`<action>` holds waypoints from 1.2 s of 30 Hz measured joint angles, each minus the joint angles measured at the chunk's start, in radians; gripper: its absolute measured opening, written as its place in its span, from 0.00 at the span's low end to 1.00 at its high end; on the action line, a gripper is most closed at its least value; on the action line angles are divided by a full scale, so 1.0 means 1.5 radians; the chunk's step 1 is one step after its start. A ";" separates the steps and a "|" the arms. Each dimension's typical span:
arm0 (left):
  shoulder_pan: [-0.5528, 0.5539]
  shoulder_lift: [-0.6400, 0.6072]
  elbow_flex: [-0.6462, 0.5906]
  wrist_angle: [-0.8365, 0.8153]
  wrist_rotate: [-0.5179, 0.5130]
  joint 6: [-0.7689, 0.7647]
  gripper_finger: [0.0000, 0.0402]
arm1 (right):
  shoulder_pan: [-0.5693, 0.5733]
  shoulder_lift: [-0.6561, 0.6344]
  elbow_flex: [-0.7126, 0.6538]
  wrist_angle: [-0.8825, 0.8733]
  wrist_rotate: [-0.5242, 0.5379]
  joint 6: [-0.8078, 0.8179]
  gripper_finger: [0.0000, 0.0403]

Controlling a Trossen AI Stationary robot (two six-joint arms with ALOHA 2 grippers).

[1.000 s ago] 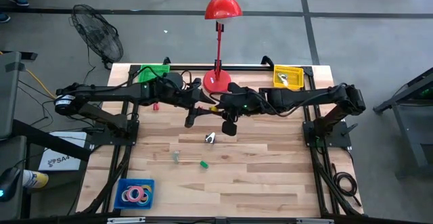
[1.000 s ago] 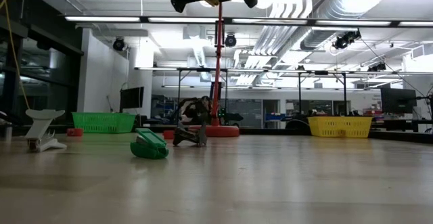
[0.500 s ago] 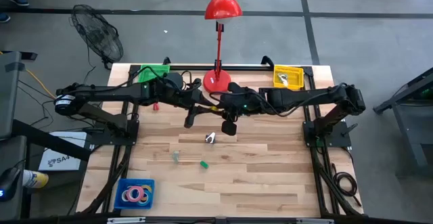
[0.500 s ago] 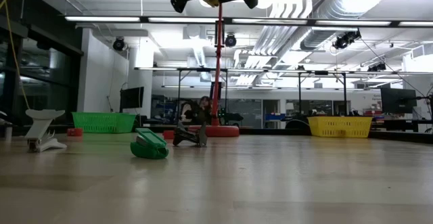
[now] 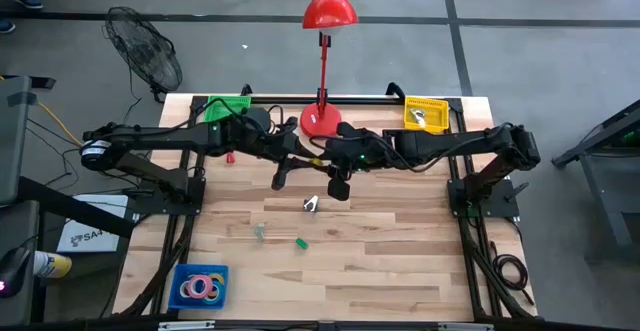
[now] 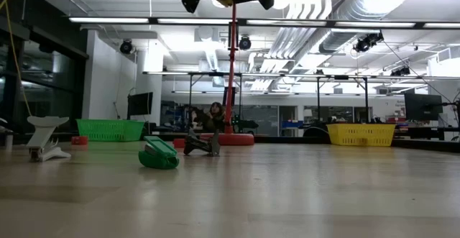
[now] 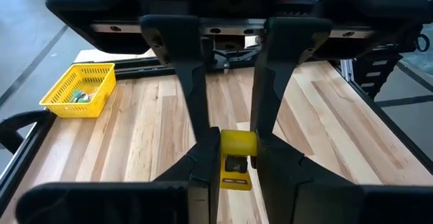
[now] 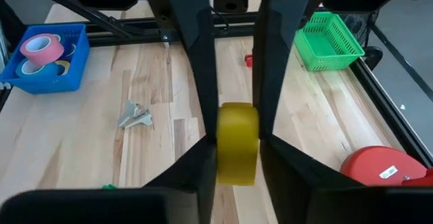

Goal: Pick and place Stapler, Stapler remover, tape
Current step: Put the yellow stapler into the green basket

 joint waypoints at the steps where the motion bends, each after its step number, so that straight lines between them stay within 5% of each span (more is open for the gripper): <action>1: 0.000 0.000 0.000 0.000 0.000 0.000 0.17 | 0.000 0.000 0.000 -0.003 0.000 0.006 0.29; 11: 0.000 0.001 0.000 -0.013 -0.040 0.003 0.17 | -0.006 -0.020 0.000 -0.088 -0.001 0.054 0.42; 22: 0.002 0.001 0.000 -0.101 -0.271 -0.016 0.18 | -0.071 -0.061 0.000 -0.240 0.007 0.093 0.45; 26: 0.034 0.001 0.000 -0.136 -0.329 -0.048 0.18 | -0.099 -0.064 0.000 -0.277 0.002 0.081 0.45; 36: 0.191 0.000 0.000 -0.259 -0.333 -0.127 0.18 | -0.162 -0.064 0.000 -0.298 0.001 -0.009 0.45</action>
